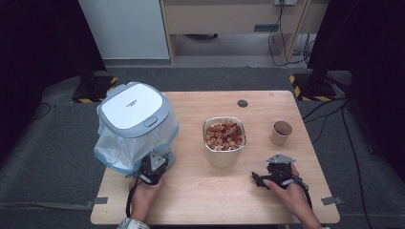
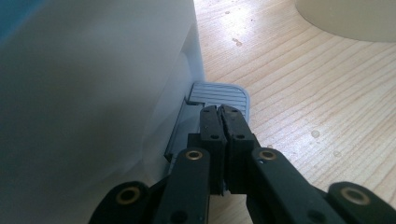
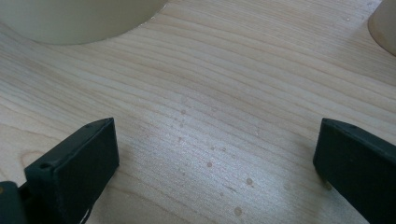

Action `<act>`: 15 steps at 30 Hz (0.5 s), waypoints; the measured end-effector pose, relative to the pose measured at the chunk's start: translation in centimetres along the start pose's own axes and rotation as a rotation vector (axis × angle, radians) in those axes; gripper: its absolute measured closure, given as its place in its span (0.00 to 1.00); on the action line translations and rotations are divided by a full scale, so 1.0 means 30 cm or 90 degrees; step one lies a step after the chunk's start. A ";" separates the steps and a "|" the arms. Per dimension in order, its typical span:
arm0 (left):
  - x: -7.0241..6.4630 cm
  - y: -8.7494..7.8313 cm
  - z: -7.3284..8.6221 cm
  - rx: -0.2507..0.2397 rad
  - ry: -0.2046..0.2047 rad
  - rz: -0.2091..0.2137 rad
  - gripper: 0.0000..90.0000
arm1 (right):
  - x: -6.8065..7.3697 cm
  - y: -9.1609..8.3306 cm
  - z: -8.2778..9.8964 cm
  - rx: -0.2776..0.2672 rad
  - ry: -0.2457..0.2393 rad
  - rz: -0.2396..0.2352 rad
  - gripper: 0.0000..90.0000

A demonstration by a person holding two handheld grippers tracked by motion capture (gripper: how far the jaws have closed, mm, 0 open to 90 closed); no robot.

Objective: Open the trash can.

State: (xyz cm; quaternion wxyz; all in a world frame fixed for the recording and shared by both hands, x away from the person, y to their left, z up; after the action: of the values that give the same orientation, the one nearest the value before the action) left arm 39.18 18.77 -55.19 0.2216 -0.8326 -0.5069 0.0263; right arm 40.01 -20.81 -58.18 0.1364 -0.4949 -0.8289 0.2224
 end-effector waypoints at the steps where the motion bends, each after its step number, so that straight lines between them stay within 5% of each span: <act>1: -0.006 0.002 0.000 0.003 0.008 -0.008 0.97 | 0.000 0.000 0.000 0.000 -0.001 0.000 0.01; 15: 0.000 0.020 0.031 0.011 -0.043 0.006 0.99 | 0.000 0.001 -0.001 0.002 0.003 0.003 0.01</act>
State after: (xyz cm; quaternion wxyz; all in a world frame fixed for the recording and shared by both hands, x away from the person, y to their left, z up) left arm 39.43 18.86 -56.24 0.2114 -0.8318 -0.5096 0.0602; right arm 40.03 -20.78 -58.17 0.1386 -0.4973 -0.8270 0.2225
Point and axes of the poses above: each handheld gripper's, and its own axes: y roughly forward along the jaws, z roughly out of its underside, x roughly to its left, the point moved 6 cm from there along y, roughly forward along the jaws, and after that the axes turned 15 degrees about -x, right-handed, at the moved point
